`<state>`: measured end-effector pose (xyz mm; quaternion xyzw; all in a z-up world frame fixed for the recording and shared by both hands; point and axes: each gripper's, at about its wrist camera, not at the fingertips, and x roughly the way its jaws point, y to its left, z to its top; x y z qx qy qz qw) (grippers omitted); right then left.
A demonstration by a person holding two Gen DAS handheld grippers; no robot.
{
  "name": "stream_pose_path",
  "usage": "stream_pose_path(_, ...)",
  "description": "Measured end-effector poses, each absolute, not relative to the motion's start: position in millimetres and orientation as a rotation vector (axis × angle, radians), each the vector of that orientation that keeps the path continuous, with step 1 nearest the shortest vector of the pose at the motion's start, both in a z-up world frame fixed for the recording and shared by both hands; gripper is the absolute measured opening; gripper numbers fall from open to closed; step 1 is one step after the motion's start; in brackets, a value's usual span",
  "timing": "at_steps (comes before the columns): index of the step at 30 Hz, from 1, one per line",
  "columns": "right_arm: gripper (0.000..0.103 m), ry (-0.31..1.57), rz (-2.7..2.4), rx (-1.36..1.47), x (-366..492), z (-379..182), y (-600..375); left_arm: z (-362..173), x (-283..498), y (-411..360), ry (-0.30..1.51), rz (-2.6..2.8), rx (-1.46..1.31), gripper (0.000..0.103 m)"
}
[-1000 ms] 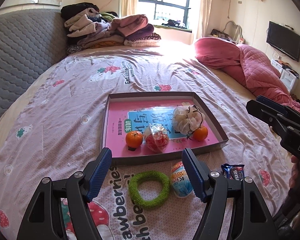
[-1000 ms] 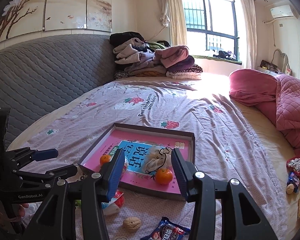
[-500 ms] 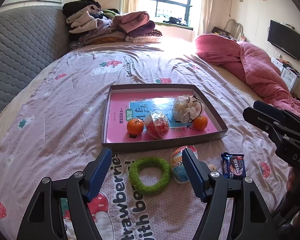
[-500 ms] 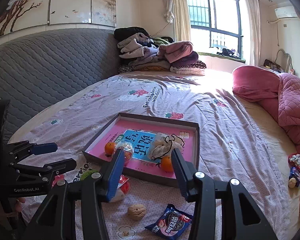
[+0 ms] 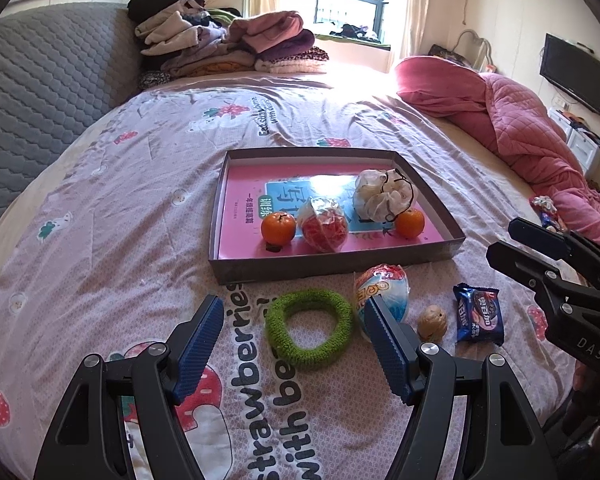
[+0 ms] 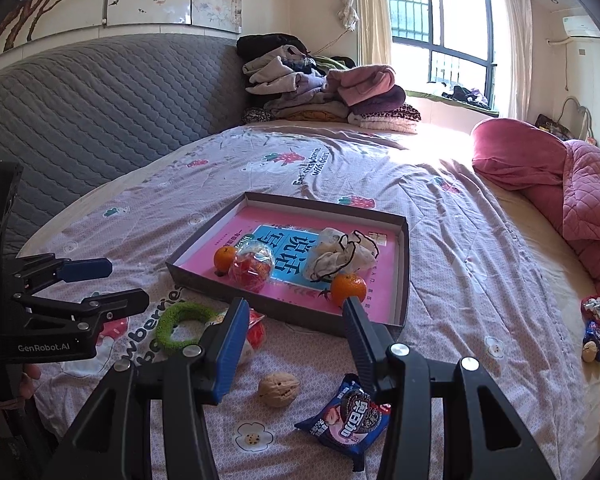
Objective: Organize objects
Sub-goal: 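Move the left tool to the green fuzzy ring while the right tool approaches the walnut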
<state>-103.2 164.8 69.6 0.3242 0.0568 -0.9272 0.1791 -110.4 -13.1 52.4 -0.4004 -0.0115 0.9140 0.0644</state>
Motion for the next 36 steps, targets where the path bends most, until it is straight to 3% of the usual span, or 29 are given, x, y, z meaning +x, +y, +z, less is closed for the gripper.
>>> stream_pose_path(36, 0.048, 0.282, -2.484, 1.095, -101, 23, 147, 12, -119, -17, -0.017, 2.692, -1.417, 0.074)
